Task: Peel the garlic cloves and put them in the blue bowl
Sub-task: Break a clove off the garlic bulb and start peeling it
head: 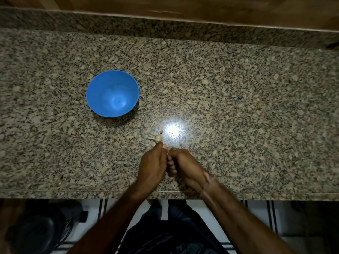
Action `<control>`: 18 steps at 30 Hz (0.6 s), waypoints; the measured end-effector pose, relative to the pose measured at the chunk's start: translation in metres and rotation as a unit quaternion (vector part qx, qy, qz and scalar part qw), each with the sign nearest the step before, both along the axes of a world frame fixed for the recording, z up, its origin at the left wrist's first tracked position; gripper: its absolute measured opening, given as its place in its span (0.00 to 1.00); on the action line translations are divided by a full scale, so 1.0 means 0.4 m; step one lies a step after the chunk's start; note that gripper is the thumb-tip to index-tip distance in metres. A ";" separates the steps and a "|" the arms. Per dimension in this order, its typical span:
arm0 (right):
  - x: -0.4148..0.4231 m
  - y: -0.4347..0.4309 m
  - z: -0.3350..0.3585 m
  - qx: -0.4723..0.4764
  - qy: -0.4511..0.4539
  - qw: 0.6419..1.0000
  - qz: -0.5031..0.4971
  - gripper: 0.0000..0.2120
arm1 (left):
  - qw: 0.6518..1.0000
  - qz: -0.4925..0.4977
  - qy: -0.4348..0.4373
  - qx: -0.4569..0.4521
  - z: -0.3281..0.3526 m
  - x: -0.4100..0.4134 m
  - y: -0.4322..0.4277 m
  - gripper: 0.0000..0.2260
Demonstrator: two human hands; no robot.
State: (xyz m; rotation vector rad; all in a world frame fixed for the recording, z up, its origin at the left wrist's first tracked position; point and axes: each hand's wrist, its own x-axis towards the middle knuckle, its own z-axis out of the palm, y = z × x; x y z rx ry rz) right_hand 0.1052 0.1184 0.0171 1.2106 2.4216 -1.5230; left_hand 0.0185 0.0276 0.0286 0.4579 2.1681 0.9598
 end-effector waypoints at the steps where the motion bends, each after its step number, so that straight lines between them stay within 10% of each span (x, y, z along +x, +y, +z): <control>1: -0.002 -0.006 -0.008 0.030 0.016 0.999 0.007 0.19 | 0.998 0.019 -0.059 0.015 -0.002 -0.004 0.005 0.14; 4: 0.012 -0.019 -0.016 0.063 0.032 0.997 -0.043 0.16 | 0.971 0.057 -0.232 0.013 0.003 -0.024 0.024 0.17; 8: 0.004 -0.006 0.005 -0.061 0.008 0.998 -0.022 0.21 | 0.987 -0.096 0.122 0.034 -0.024 -0.006 -0.019 0.10; 11: -0.001 -0.015 0.004 -0.064 0.024 0.996 -0.054 0.21 | 0.988 -0.117 0.092 0.047 -0.032 -0.008 -0.028 0.10; 14: 0.010 -0.031 -0.001 0.022 0.049 0.995 -0.085 0.17 | 0.992 -0.056 -0.113 0.020 -0.007 -0.027 0.000 0.16; 18: -0.004 -0.019 0.004 -0.169 0.085 0.974 -0.125 0.20 | 0.994 -0.094 0.037 0.034 -0.005 -0.015 -0.020 0.13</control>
